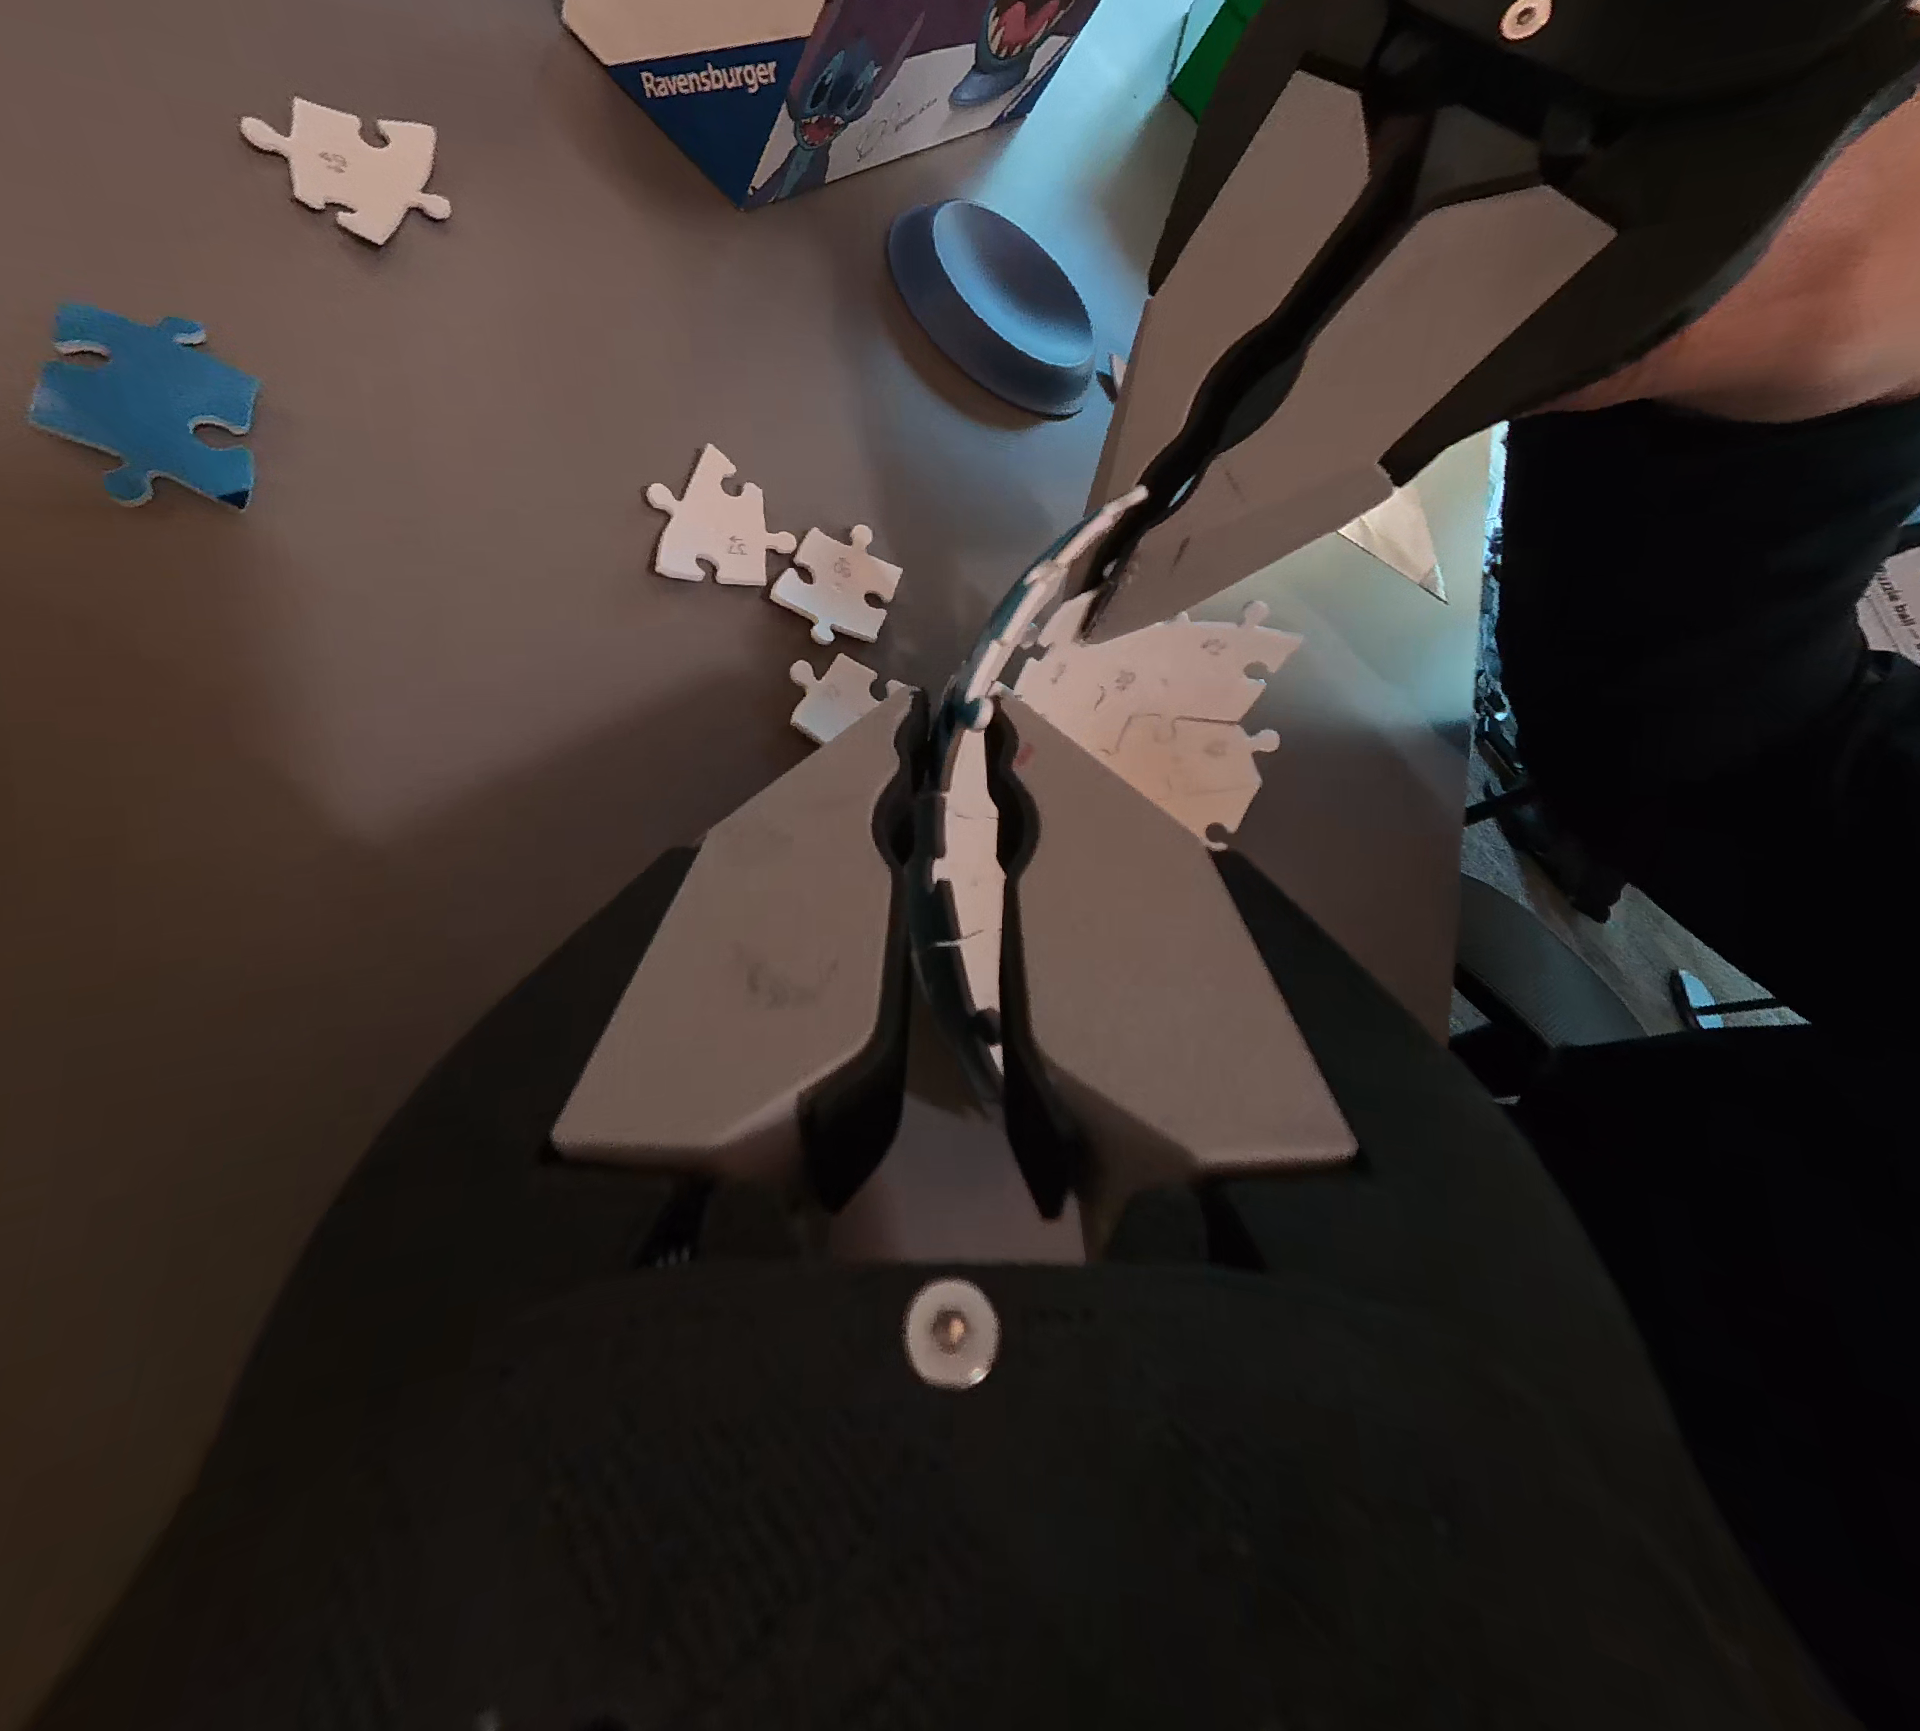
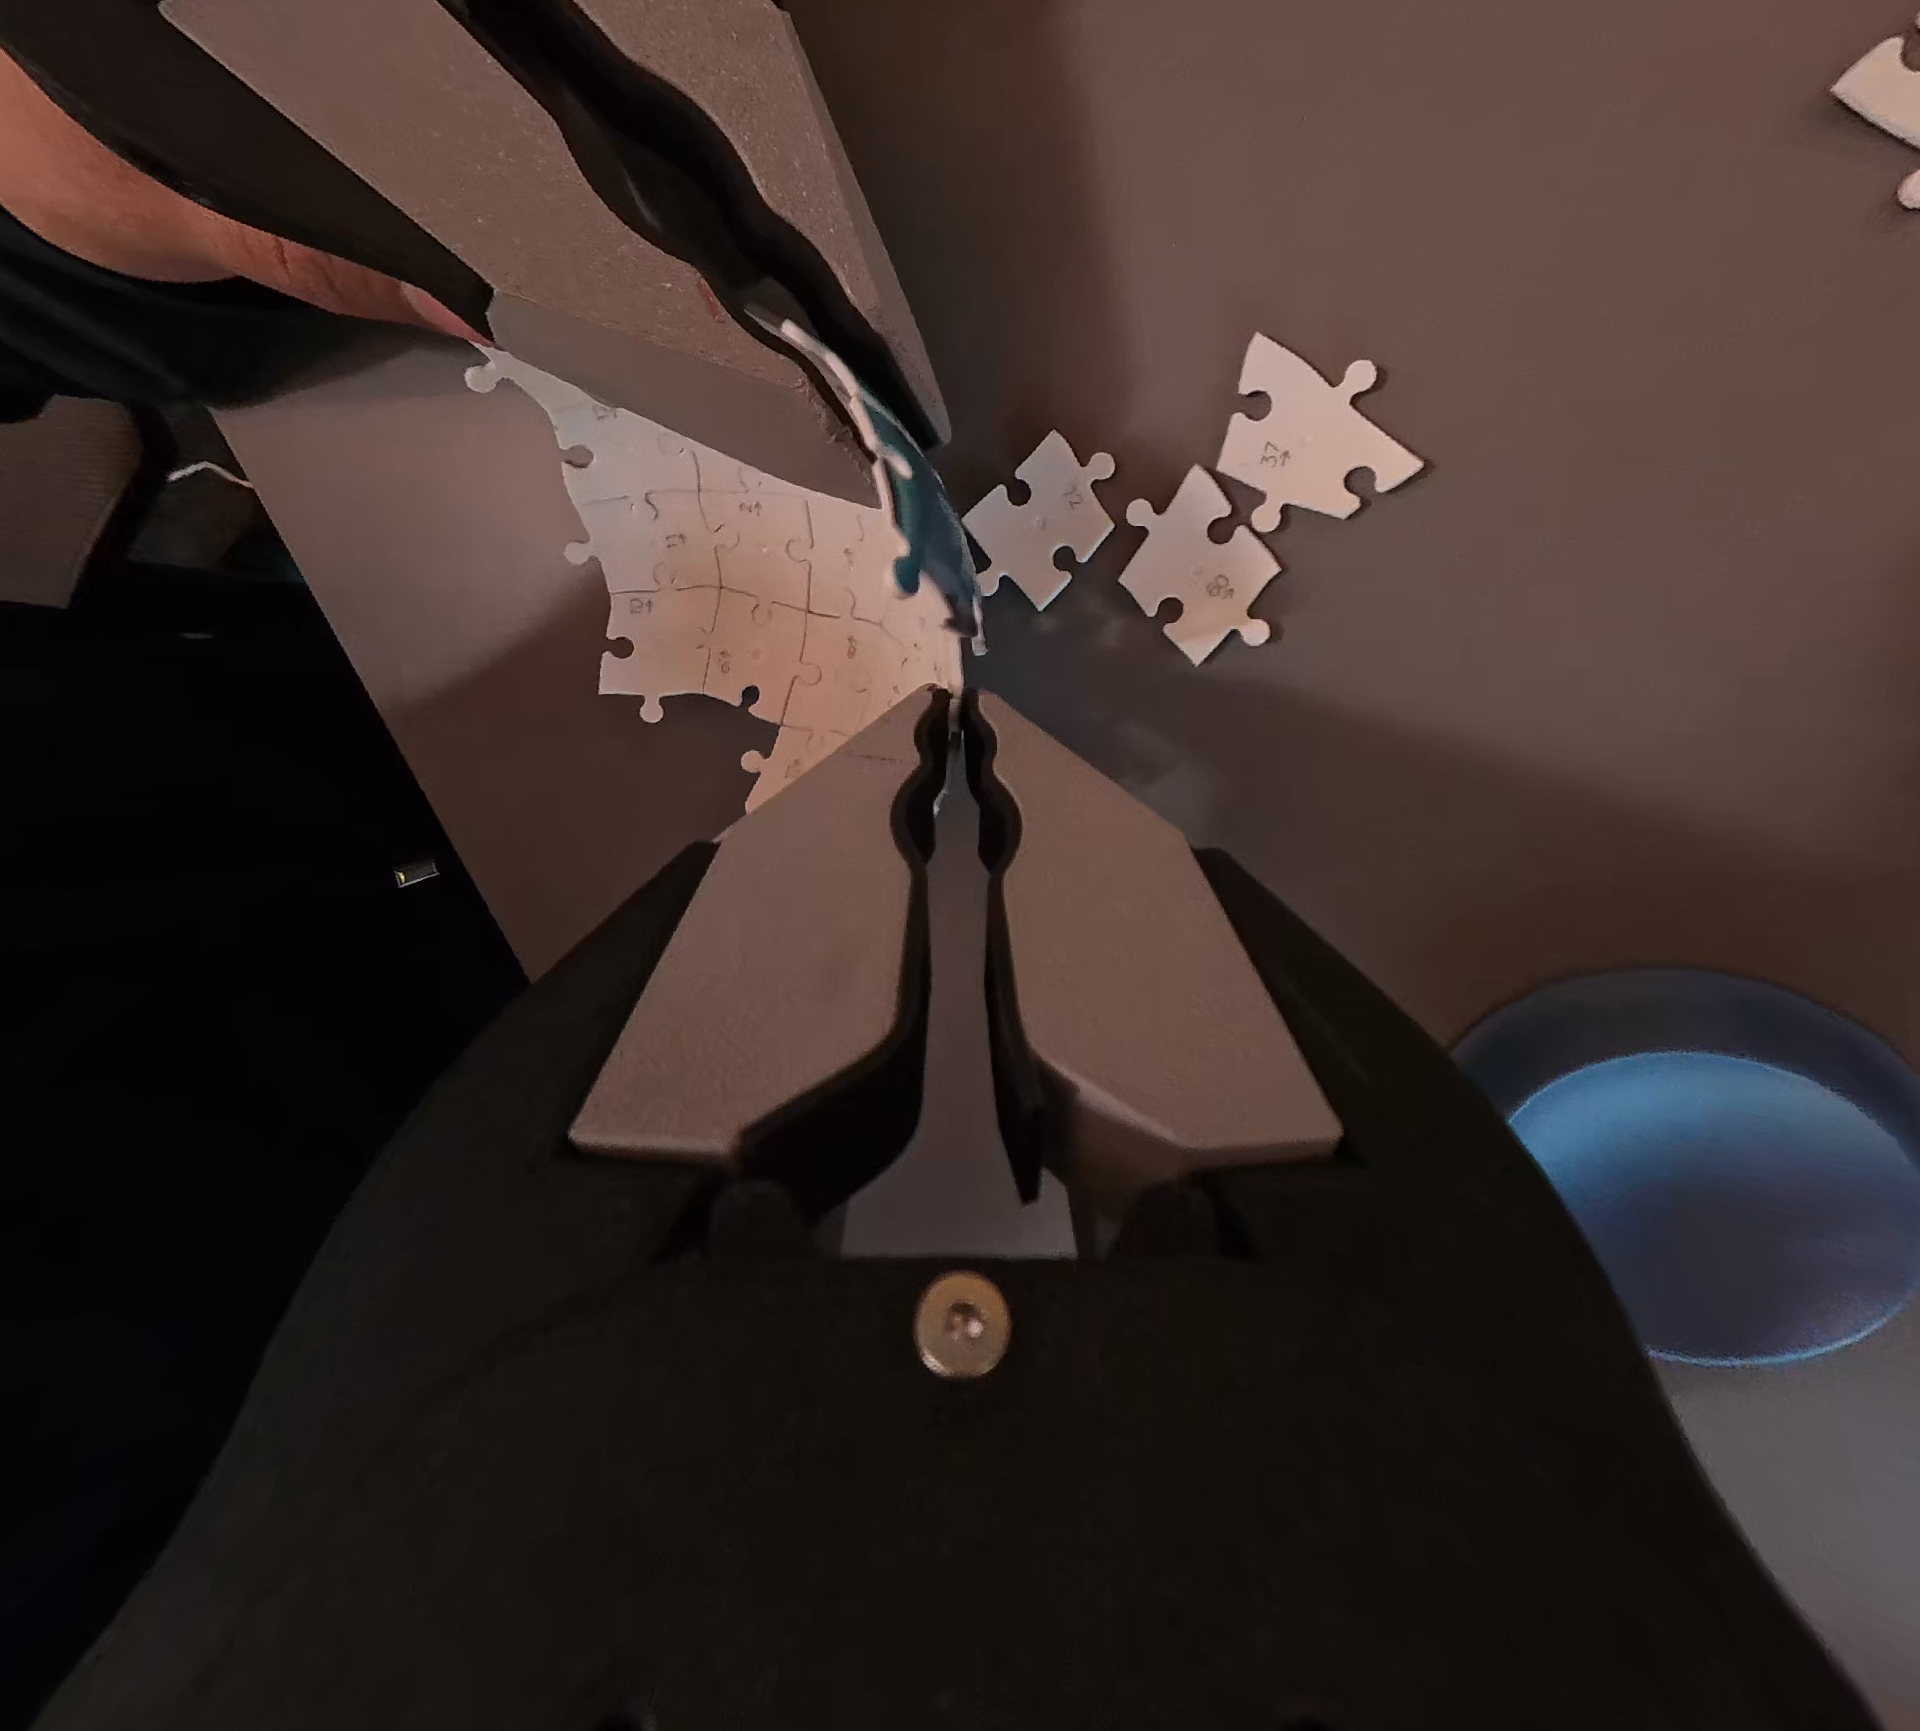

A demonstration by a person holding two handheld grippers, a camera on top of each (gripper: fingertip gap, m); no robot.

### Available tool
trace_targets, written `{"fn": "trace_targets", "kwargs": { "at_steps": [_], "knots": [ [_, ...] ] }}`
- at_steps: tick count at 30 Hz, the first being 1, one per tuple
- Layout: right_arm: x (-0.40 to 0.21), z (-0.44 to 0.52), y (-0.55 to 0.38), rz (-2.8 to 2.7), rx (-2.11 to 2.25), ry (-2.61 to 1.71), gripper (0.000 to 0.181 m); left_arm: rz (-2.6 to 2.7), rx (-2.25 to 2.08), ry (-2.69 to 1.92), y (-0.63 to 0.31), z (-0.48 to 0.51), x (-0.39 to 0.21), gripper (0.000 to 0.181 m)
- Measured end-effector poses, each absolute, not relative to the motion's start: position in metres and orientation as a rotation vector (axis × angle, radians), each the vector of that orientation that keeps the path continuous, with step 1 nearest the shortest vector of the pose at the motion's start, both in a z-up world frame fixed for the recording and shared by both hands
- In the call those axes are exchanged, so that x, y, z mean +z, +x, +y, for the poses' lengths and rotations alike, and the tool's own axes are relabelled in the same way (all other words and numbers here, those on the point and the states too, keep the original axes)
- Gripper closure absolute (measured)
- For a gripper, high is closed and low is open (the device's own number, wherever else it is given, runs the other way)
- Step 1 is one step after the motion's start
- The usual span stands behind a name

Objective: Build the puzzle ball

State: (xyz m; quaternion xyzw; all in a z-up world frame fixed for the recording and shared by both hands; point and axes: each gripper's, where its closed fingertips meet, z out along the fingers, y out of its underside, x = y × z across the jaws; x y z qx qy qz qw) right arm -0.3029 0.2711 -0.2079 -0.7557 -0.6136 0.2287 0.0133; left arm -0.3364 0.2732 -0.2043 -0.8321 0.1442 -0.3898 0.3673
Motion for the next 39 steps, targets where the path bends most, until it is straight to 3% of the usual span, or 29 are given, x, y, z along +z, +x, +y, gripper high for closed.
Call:
{"fn": "trace_targets", "kwargs": {
  "at_steps": [12, 30, 37, 39],
  "knots": [
    [-0.215, 0.269, -0.313, -1.929, 0.859, -2.326, 0.181, 0.298, -0.963, -2.195, -0.343, 0.268, -0.214, 0.177],
    [-0.223, 0.260, -0.312, -1.996, 0.908, -2.290, 0.181, 0.477, -0.969, -2.216, -0.342, 0.265, -0.187, 0.155],
    [-0.228, 0.261, -0.310, -1.990, 0.933, -2.316, 0.181, 0.589, -0.992, -2.303, -0.334, 0.275, -0.205, 0.142],
    [-0.229, 0.261, -0.309, -1.985, 0.939, -2.317, 0.181, 0.645, -1.007, -2.346, -0.331, 0.272, -0.216, 0.146]
  ]
}}
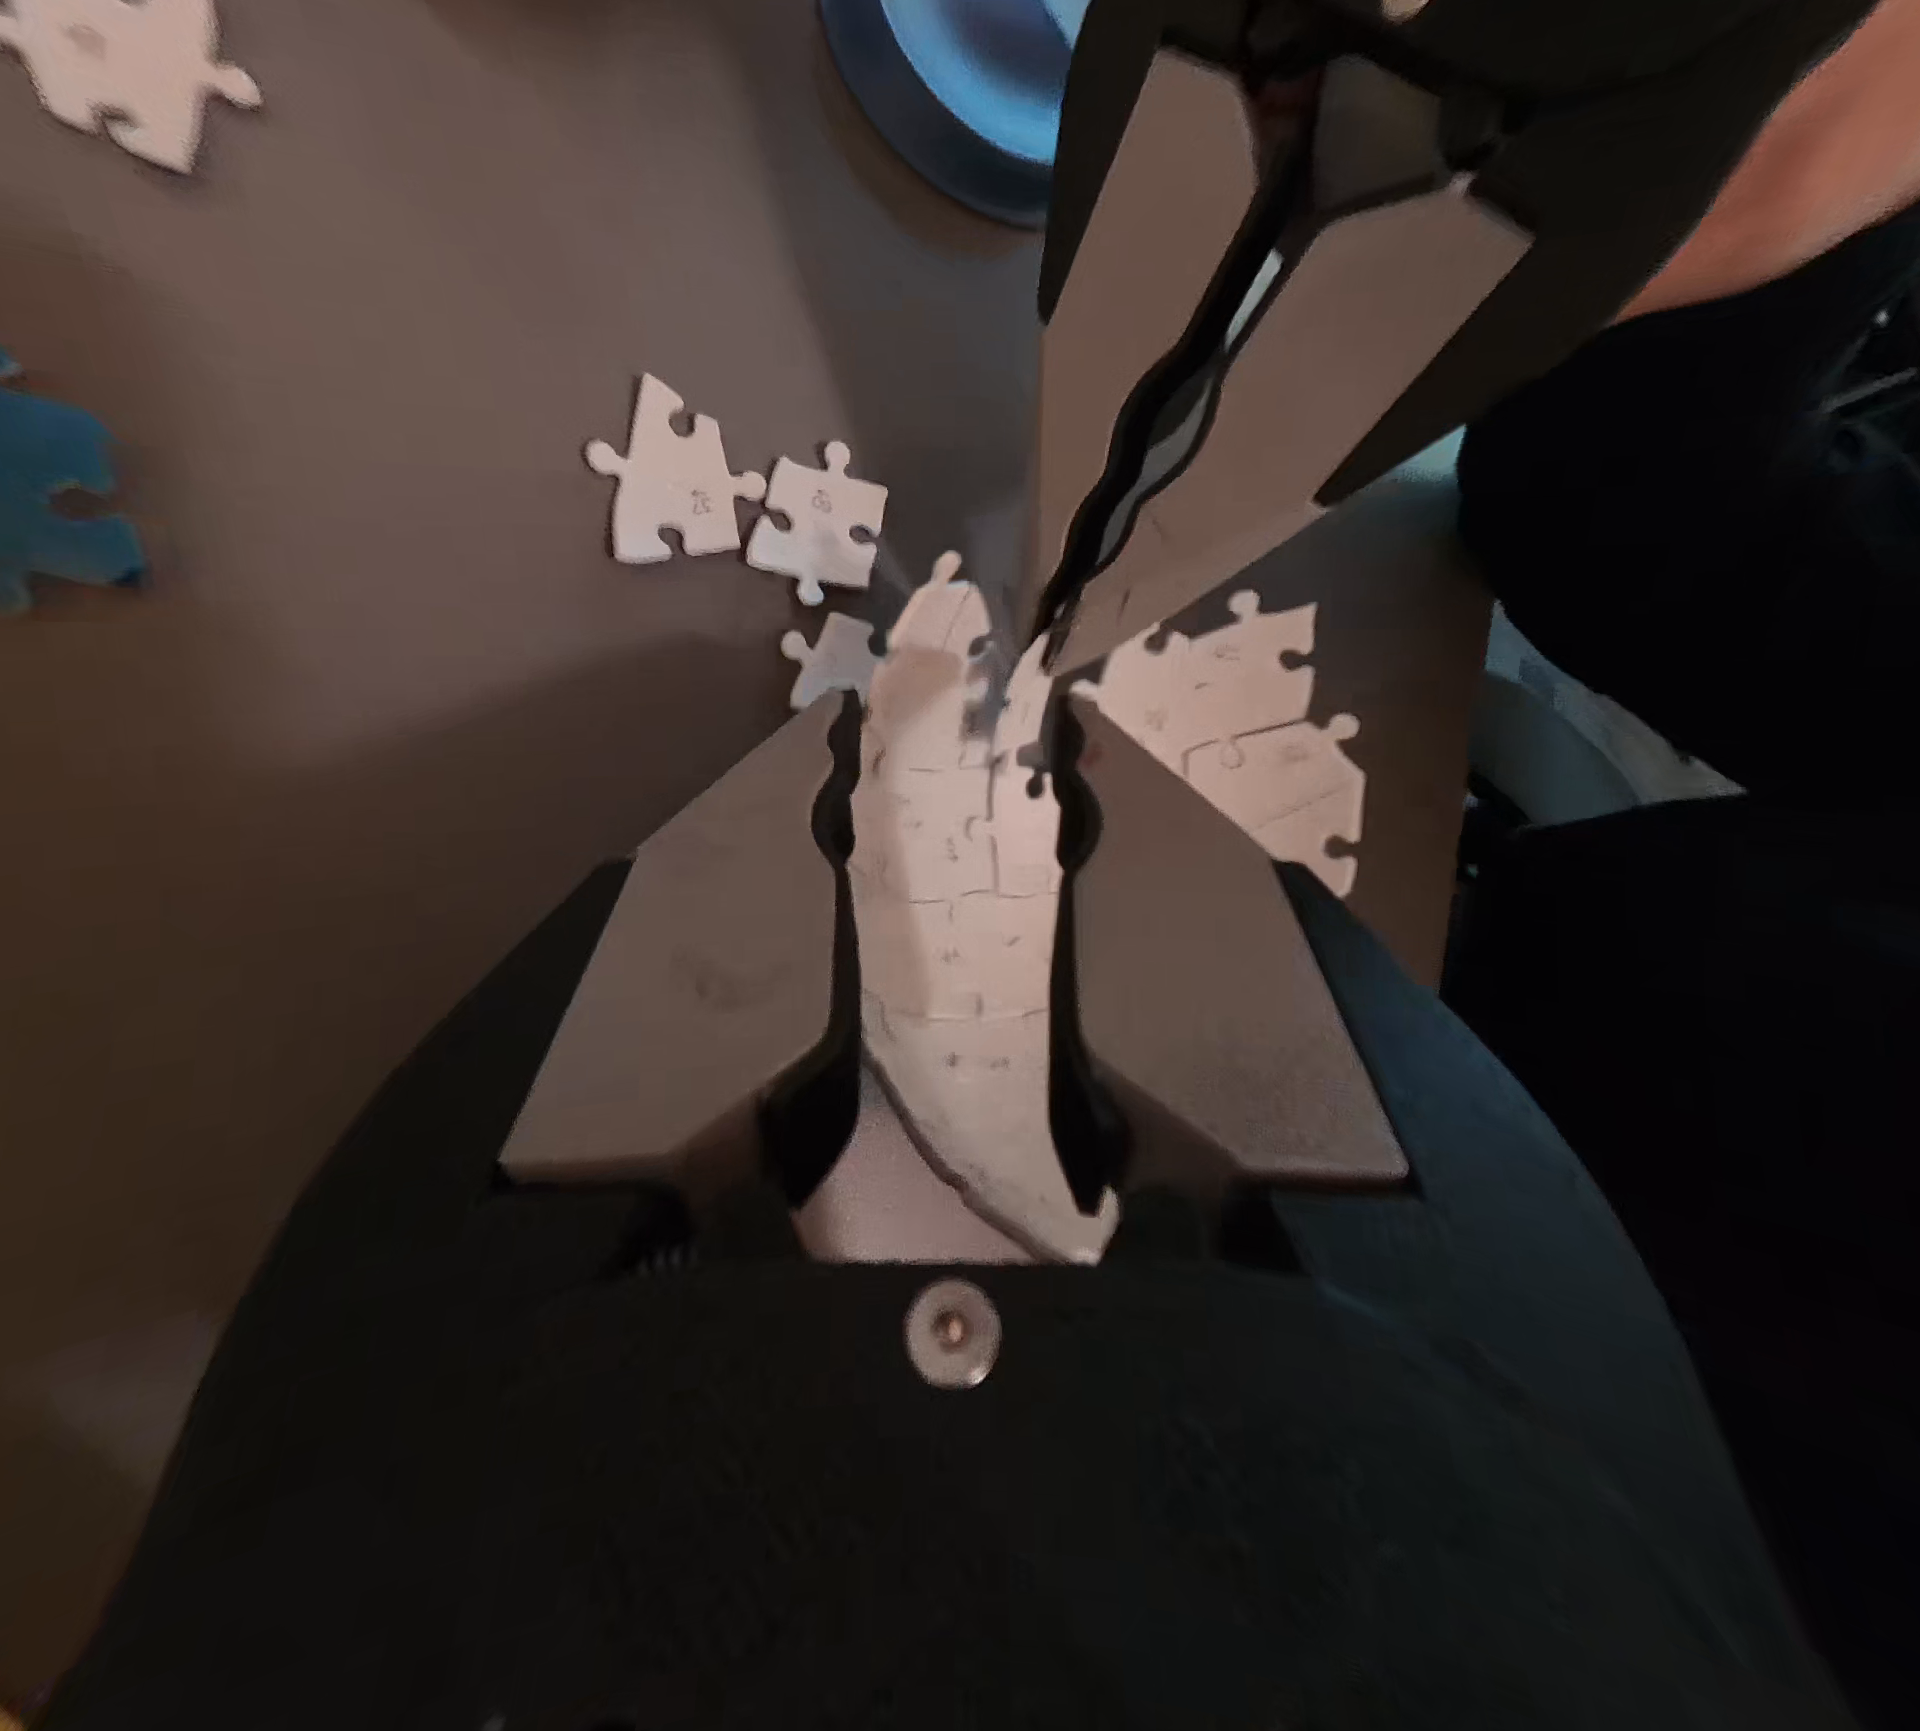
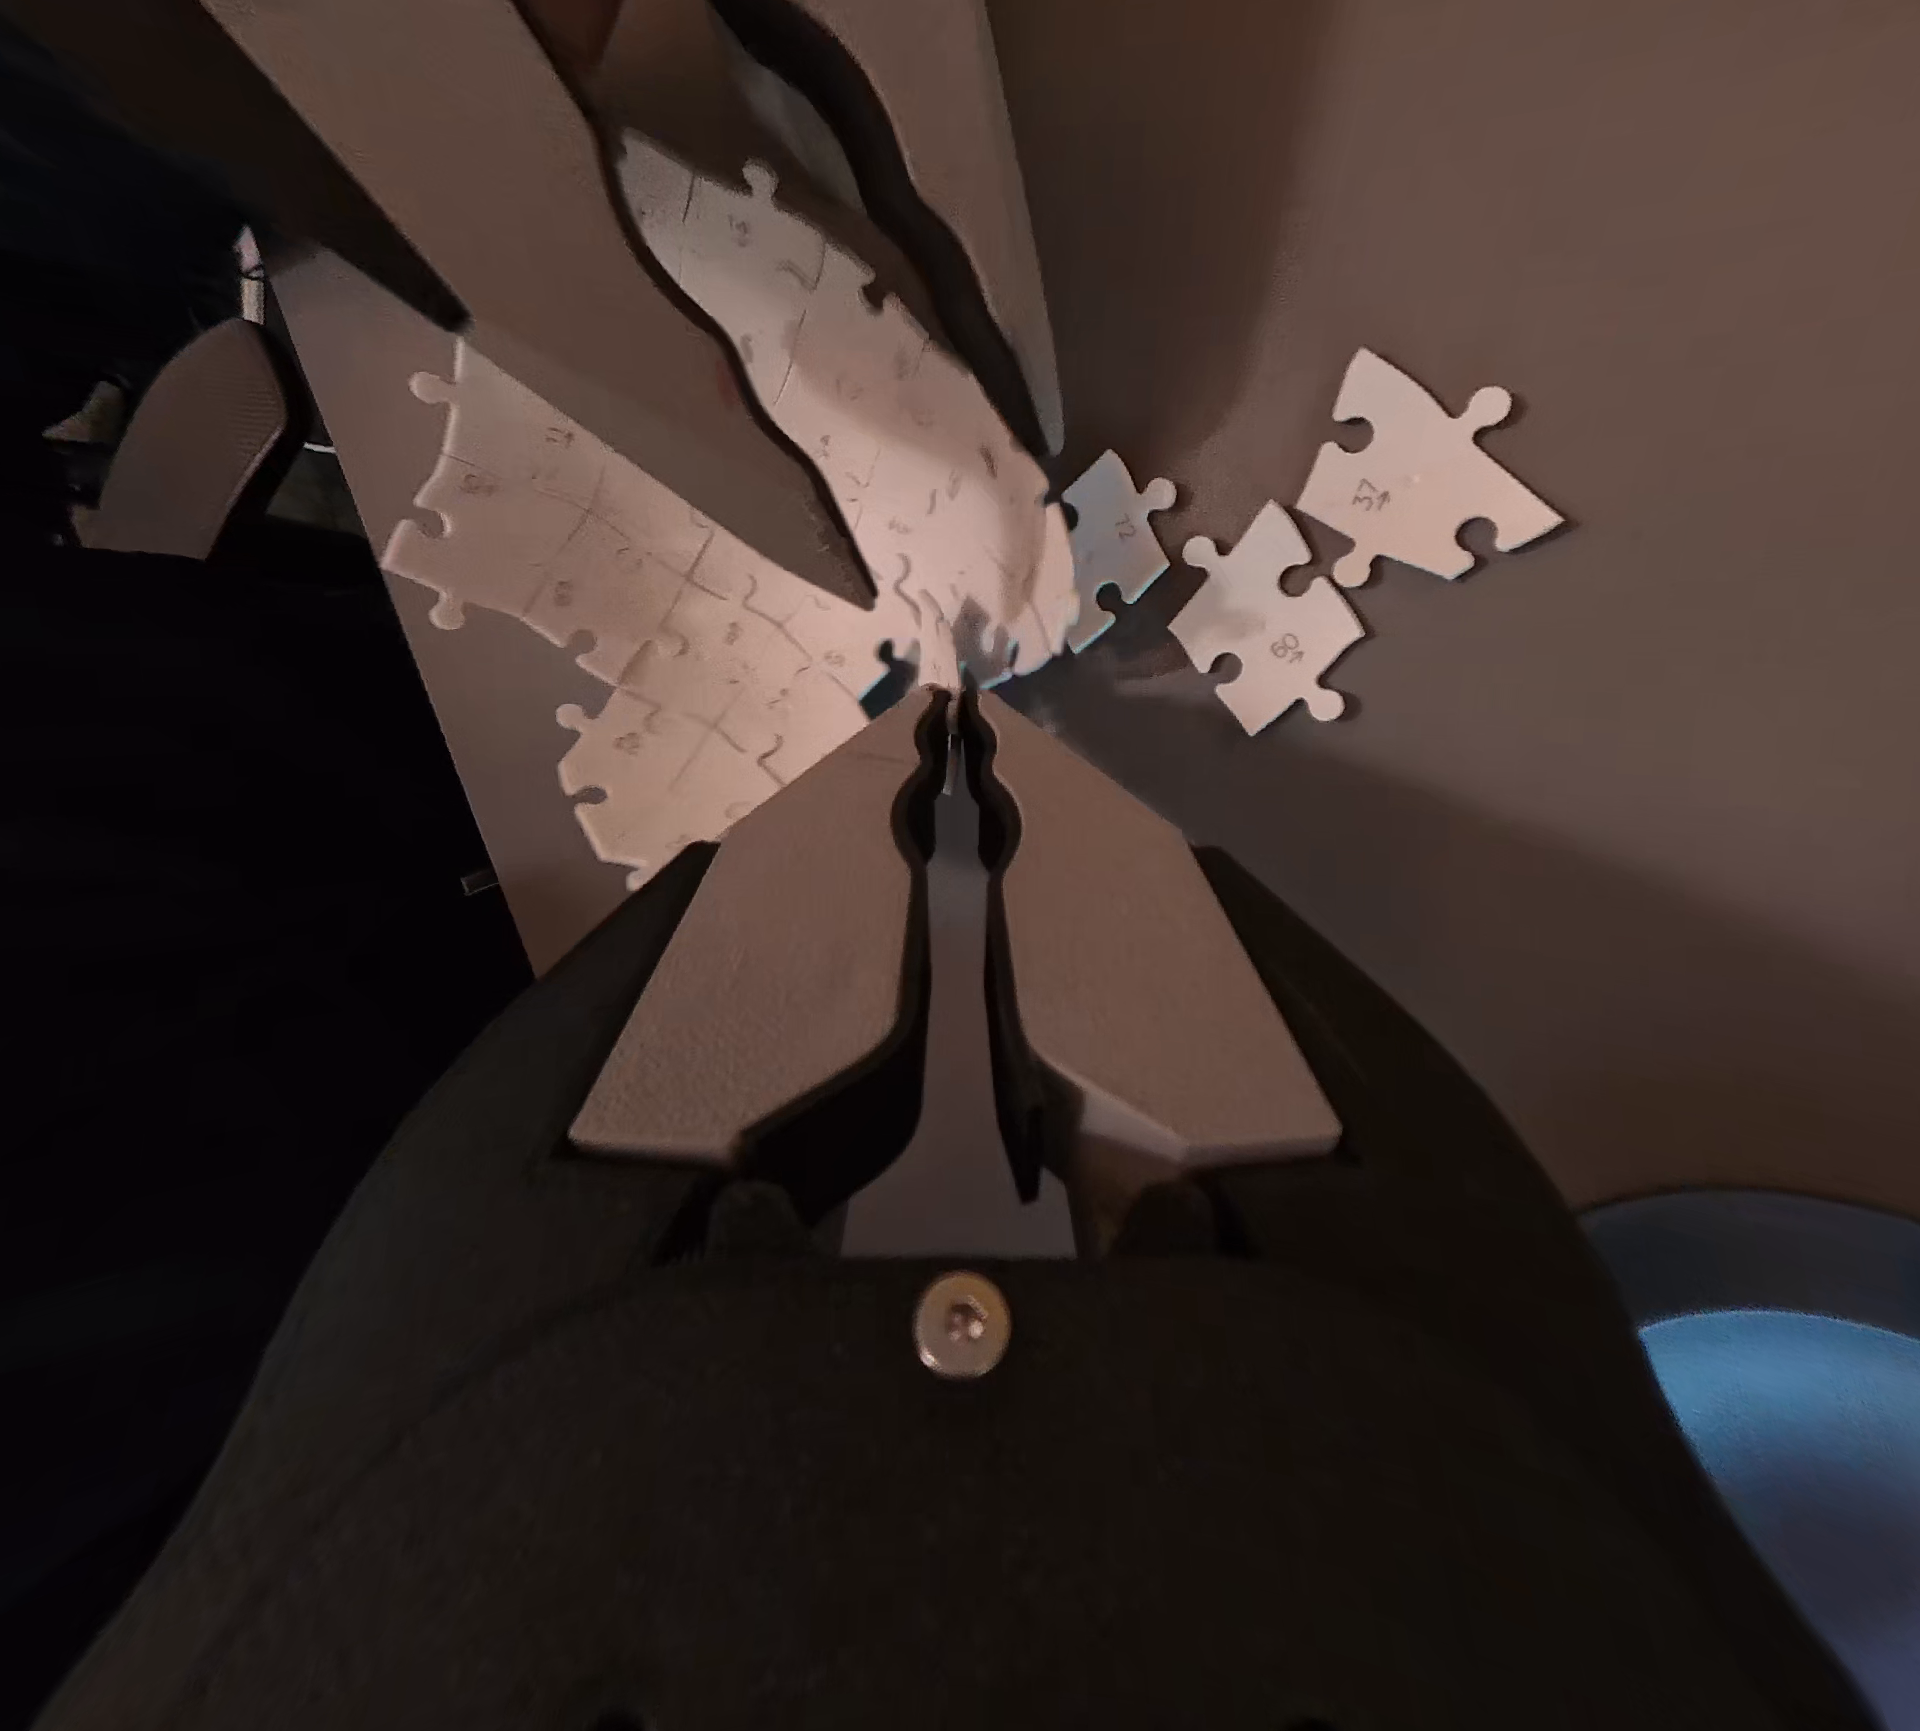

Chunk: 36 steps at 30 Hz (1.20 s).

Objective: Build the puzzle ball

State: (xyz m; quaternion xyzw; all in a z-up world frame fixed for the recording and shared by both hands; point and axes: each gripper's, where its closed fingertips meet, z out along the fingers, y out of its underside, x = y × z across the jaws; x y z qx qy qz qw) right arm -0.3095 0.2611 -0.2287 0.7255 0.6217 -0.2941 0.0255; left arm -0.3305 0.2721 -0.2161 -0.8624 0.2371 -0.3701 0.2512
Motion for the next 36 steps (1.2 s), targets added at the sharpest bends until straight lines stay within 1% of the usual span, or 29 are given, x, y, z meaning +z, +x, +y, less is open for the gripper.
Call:
{"fn": "trace_targets", "kwargs": {
  "at_steps": [1, 3, 4, 8, 13, 24, 29, 30, 31, 32, 36],
  "knots": [
    [-0.229, 0.261, -0.309, 1.916, -0.917, 2.241, 0.181, 0.663, -1.021, -2.370, -0.329, 0.270, -0.221, 0.151],
    [-0.228, 0.260, -0.309, 1.905, -0.936, 2.231, 0.181, 0.687, -1.012, -2.397, -0.329, 0.266, -0.229, 0.173],
    [-0.227, 0.259, -0.309, 1.899, -0.949, 2.223, 0.181, 0.688, -0.989, -2.402, -0.330, 0.265, -0.232, 0.180],
    [-0.224, 0.251, -0.310, 1.906, -0.981, 2.182, 0.181, 0.630, -1.022, -2.423, -0.334, 0.253, -0.230, 0.180],
    [-0.224, 0.239, -0.312, 1.947, -0.975, 2.141, 0.181, 0.524, -1.150, -2.385, -0.332, 0.228, -0.221, 0.172],
    [-0.222, 0.206, -0.316, 2.061, -0.971, 1.989, 0.181, 0.441, -1.220, -2.335, -0.327, 0.196, -0.216, 0.170],
    [-0.226, 0.200, -0.313, 2.086, -0.950, 1.934, 0.181, 0.483, -1.314, -2.354, -0.313, 0.197, -0.221, 0.160],
    [-0.226, 0.200, -0.313, 2.078, -0.953, 1.933, 0.181, 0.491, -1.318, -2.365, -0.311, 0.198, -0.224, 0.164],
    [-0.226, 0.200, -0.312, 2.067, -0.964, 1.925, 0.181, 0.503, -1.299, -2.377, -0.310, 0.198, -0.227, 0.172],
    [-0.226, 0.200, -0.311, 2.061, -0.971, 1.918, 0.181, 0.518, -1.271, -2.373, -0.310, 0.199, -0.228, 0.176],
    [-0.220, 0.201, -0.306, 2.066, -0.986, 1.903, 0.181, 0.526, -1.254, -2.367, -0.309, 0.195, -0.226, 0.176]
  ]
}}
